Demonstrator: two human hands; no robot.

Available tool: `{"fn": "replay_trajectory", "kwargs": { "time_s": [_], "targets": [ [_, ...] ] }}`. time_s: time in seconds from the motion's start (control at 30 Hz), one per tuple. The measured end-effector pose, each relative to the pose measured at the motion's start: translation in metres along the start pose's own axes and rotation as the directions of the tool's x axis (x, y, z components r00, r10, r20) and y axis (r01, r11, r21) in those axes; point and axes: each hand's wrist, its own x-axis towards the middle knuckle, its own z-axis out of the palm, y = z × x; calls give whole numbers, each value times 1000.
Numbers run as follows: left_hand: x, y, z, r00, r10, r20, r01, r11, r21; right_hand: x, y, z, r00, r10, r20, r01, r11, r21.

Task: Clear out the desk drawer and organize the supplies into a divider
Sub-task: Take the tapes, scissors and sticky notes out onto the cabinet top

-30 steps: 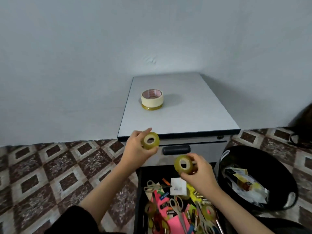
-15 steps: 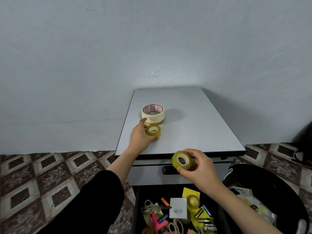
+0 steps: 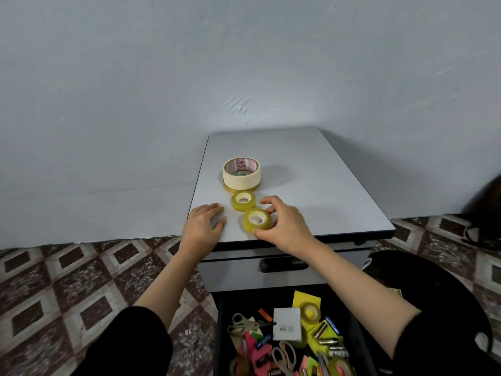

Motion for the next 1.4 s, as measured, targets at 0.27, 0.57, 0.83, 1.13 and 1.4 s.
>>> {"fn": "replay_trajectory", "kwargs": {
  "time_s": [0.27,0.57,0.83,1.13,1.4],
  "targets": [
    [0,-3,3,1000,15,7,-15,1000,25,5,-2,9,999,34,12,-32,992,-119],
    [-13,-4,3,999,45,-26,-45,999,-2,-2,0,6,987,132,-96,-125,989,79],
    [-120,2,9,948,74,-311,-147,965,-218,-100,54,23,989,125,-83,-114,985,129],
    [-208,-21,72,955,-66,290,131,969,-211,-164,153,60,883,447,141,-410,882,-232],
    [-207,-16,141,840,-40,542,121,986,-116,-169,187,84,700,652,291,-456,721,-521]
  ]
}}
